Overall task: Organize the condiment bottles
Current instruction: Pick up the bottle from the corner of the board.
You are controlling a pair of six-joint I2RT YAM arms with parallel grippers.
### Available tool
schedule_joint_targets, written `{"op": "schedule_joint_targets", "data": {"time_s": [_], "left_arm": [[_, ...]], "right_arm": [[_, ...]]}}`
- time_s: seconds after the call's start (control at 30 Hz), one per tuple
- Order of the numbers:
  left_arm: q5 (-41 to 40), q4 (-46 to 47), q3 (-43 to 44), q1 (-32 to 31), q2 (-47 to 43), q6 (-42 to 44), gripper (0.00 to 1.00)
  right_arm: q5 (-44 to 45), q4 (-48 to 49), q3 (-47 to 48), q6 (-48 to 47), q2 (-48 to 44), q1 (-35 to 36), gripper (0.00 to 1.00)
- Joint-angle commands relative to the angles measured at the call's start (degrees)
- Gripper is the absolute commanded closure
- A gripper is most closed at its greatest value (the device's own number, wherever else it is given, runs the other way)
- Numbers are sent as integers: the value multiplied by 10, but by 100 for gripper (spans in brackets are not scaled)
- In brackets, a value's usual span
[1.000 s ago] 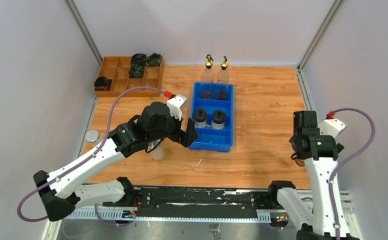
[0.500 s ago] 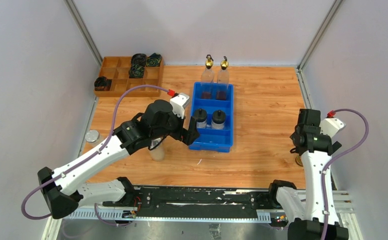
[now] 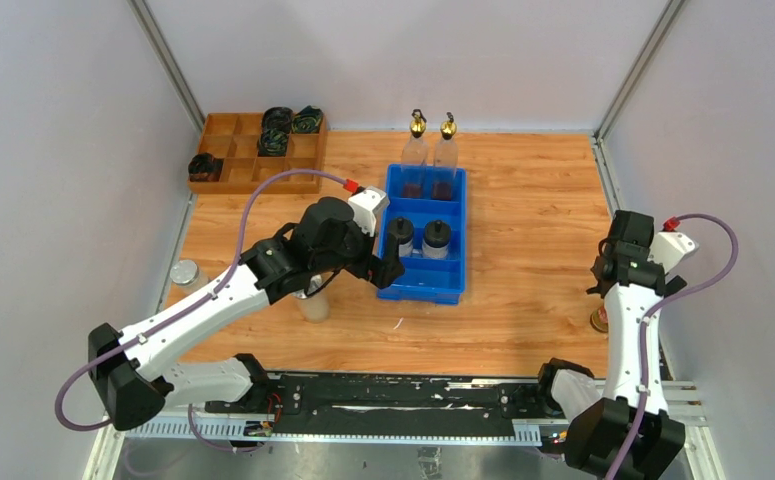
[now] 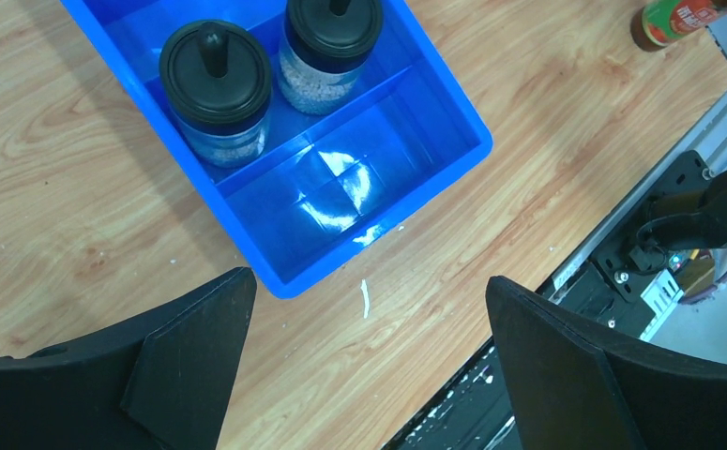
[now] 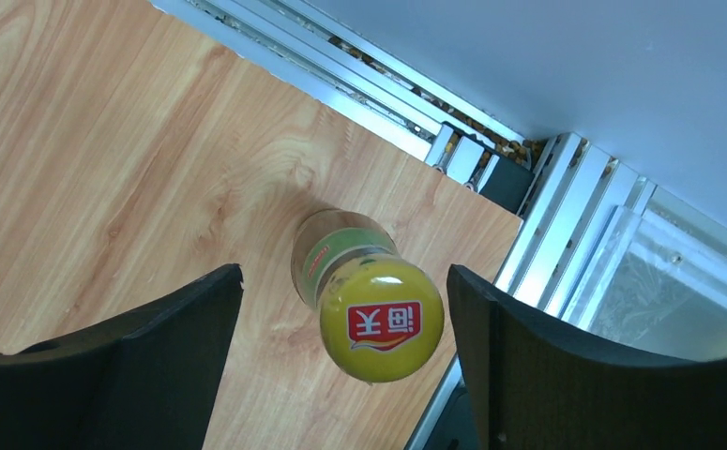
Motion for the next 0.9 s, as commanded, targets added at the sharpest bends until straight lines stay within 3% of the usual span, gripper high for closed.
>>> {"op": "schedule_joint_targets", "data": {"time_s": [0.0, 0.1, 0.43, 0.67, 0.87], "left_arm": [[13, 19, -7, 5, 7, 2, 0], [14, 18, -4, 5, 8, -1, 0], [22, -2, 5, 5, 13, -12, 0], [-3, -29, 25, 5, 9, -18, 0], [-24, -49, 37, 6, 3, -26, 0]], "right_arm": [[2, 26, -16, -17, 4, -12, 24], [3, 28, -21, -22, 6, -12, 55], [-26, 27, -38, -31, -29, -12, 99], [-121, 58, -32, -37, -21, -12, 100], [-217, 103, -7, -26, 49, 4, 100]]}}
